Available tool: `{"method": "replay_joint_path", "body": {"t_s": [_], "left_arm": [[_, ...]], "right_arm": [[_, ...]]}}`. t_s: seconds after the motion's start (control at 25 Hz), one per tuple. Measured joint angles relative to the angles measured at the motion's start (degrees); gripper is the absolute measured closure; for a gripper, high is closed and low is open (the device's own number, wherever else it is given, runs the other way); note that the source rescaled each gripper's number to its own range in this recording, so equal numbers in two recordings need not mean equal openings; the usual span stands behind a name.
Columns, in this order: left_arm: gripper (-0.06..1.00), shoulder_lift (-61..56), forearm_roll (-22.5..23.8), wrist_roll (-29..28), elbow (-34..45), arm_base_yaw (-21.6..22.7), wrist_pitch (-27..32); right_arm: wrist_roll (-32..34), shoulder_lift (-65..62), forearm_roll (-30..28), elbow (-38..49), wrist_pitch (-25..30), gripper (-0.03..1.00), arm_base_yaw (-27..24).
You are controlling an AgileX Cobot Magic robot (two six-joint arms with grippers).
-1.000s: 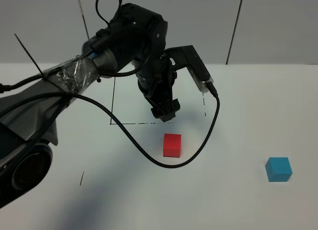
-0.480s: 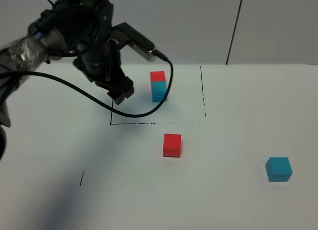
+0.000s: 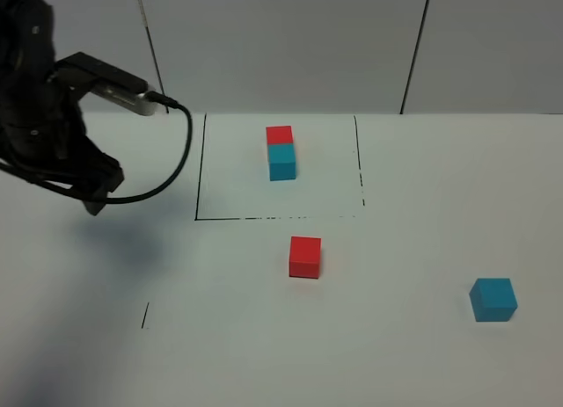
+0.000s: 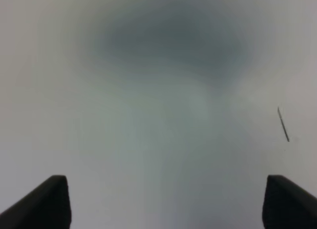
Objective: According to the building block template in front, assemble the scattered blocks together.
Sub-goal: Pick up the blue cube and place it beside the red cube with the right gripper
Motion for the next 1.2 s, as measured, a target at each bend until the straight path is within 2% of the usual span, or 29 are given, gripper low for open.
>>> {"method": "replay_joint_path", "body": {"t_s": [0.28, 0.44, 0.76, 1.04, 1.2], "left_arm": [[0.30, -21.0, 0.0, -2.8, 18.1, 5.5, -5.4], [0.30, -32.8, 1.1, -4.6, 25.2, 6.4, -6.4], [0.30, -50.9, 3.1, -10.8, 34.5, 6.4, -2.7], [0.30, -65.6, 2.7, -14.3, 43.5, 6.4, -0.3], [0.30, -72.8, 0.7, -14.8, 50.3, 6.4, -0.1]], "right_arm": [[0.0, 0.0, 0.0, 0.0, 0.0, 0.17, 0.0], [0.0, 0.0, 0.0, 0.0, 0.0, 0.17, 0.0], [0.0, 0.0, 0.0, 0.0, 0.0, 0.17, 0.0], [0.0, 0.0, 0.0, 0.0, 0.0, 0.17, 0.0], [0.0, 0.0, 0.0, 0.0, 0.0, 0.17, 0.0]]}}
